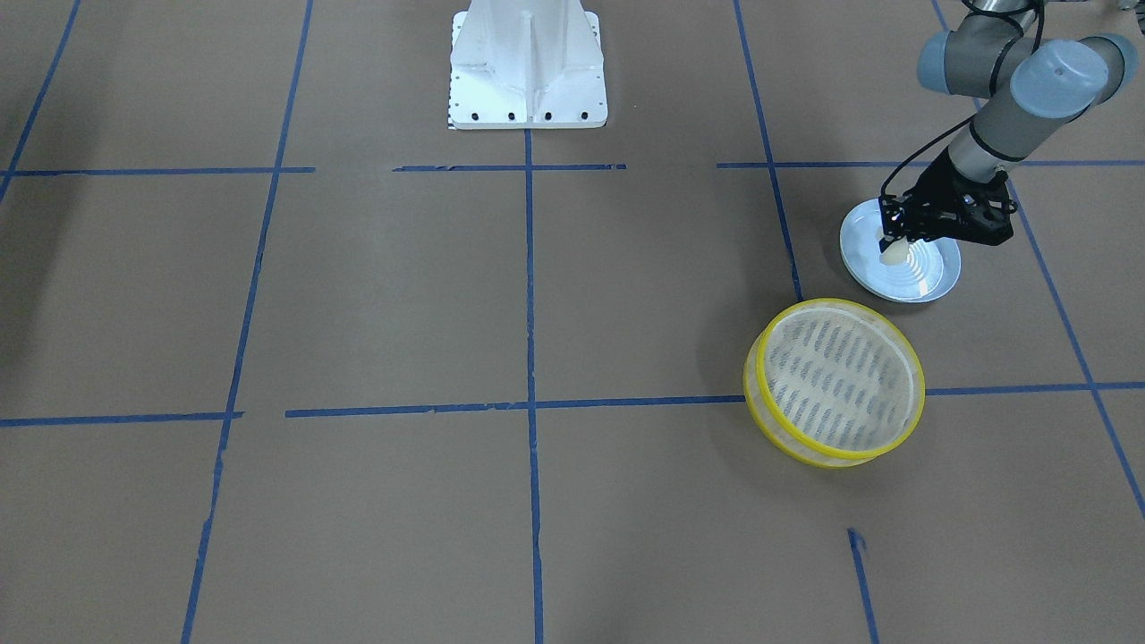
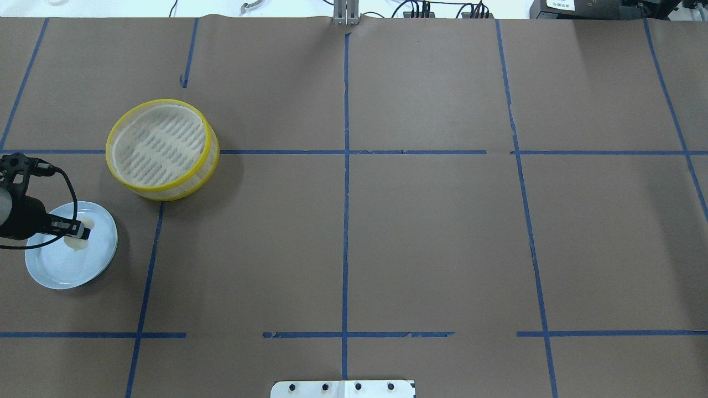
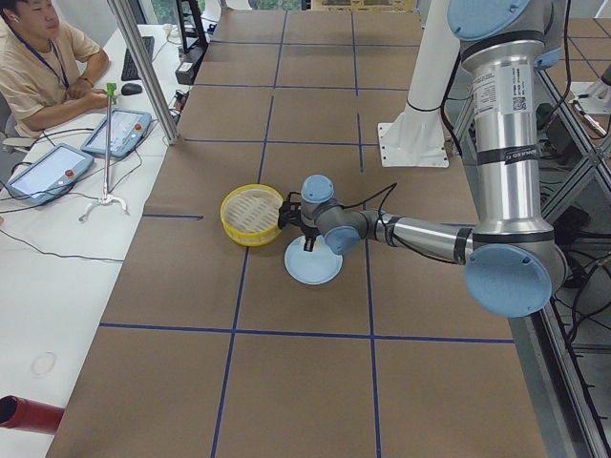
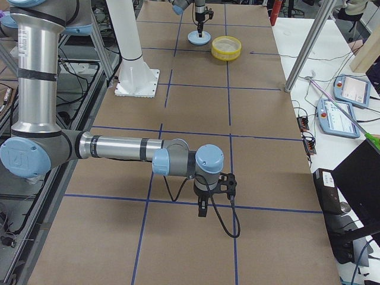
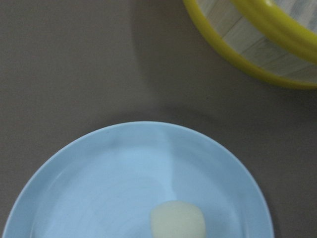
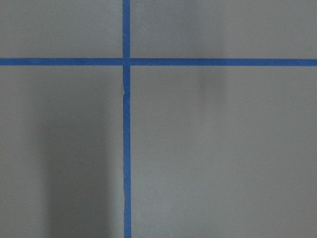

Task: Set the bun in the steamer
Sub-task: 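Lift the bun and carry it with the left gripper over the steamer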

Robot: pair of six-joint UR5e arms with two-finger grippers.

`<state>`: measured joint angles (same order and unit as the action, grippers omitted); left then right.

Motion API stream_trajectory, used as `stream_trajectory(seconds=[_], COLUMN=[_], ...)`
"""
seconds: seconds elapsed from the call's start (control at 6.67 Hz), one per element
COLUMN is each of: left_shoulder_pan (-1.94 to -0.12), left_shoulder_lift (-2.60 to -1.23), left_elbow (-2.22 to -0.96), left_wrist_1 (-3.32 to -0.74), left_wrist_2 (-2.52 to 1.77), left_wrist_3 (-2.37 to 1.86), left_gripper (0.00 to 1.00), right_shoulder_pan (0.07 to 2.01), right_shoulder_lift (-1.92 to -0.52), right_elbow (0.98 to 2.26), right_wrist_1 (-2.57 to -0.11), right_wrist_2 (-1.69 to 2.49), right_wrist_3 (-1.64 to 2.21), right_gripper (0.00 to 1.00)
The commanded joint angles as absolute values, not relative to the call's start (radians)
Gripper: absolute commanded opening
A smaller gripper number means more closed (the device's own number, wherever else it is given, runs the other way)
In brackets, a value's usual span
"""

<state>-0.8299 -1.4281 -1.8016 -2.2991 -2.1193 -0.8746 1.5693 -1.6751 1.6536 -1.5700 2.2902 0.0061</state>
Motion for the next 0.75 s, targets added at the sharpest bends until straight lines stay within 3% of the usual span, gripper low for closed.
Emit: stream_trajectory(seconds=[0.0,0.3,0.6], left_shoulder_pan=[-0.944,-1.008,-1.005], left_shoulder_lift=[-1.484,-1.627,-1.863], left_elbow=[-1.838,-1.789,-1.628], left_wrist_1=[-2.299,-2.245,-2.099], left_wrist_2=[-2.125,-2.125,-2.115], left_wrist_3=[-0.874,-0.876,-0.882], left_gripper=[0.23,0.24,0.24], right_shoulder_pan=[1.569,1.569,1.569], right_shoulder_lift=[-1.675,-1.675,-1.675], right_elbow=[1.654,1.654,1.654], right_wrist_1=[-1.571,-1.571,-1.571], right_wrist_2=[2.290,2.290,2.290], right_wrist_3=[0.006,0.006,0.006], right_gripper=[1.00,1.00,1.00])
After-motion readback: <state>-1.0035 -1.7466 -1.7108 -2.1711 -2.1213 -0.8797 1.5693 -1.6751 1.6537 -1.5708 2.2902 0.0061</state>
